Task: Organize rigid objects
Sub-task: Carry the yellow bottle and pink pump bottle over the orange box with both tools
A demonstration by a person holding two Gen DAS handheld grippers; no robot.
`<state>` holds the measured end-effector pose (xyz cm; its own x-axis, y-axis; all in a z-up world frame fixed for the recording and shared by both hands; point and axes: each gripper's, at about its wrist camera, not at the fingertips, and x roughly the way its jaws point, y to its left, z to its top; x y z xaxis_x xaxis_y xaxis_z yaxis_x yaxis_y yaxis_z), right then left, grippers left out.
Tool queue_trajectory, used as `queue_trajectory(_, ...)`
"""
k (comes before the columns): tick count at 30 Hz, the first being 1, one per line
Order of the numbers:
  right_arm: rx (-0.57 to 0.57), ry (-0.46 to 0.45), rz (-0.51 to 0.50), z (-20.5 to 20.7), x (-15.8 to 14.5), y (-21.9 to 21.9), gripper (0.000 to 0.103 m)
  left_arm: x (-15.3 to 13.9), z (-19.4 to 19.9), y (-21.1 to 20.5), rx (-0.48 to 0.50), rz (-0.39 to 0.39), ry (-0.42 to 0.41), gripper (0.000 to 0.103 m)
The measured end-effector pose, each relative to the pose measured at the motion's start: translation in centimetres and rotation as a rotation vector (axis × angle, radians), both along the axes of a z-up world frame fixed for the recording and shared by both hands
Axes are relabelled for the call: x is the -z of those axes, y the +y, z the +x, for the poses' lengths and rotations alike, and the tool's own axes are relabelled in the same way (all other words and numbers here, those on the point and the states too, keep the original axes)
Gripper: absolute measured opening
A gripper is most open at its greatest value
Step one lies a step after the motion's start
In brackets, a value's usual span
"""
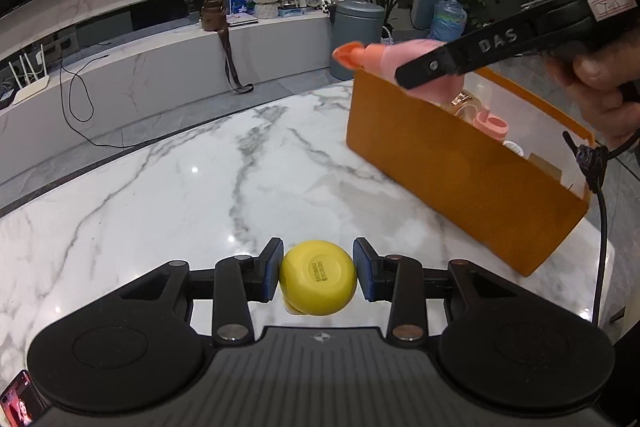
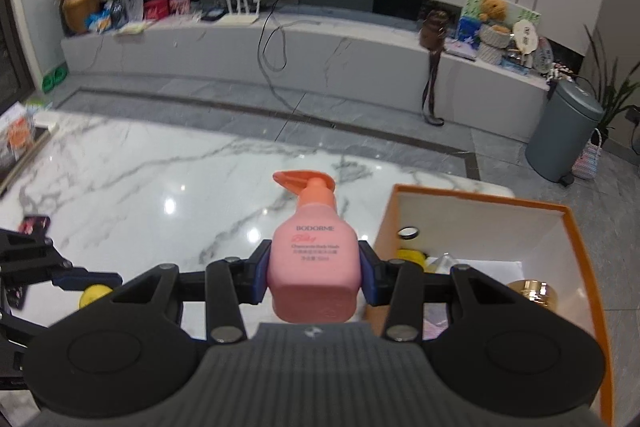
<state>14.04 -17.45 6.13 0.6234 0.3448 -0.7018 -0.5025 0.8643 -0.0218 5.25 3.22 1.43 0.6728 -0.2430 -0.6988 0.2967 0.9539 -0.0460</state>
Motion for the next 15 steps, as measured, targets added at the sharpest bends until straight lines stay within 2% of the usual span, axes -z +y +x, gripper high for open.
queue_trajectory(6,0.052,-0.036,0.061,-0.6,-1.8,-3.4,0.044,-1.8,0.6,-1.0,-0.020,-0.040,-0.003,0.043)
queue_trajectory(15,0.165,-0.046,0.096,-0.6,-1.9,-9.0,0.044,-6.1,3.0,-6.5,0.070,-0.032,-0.076,0.043)
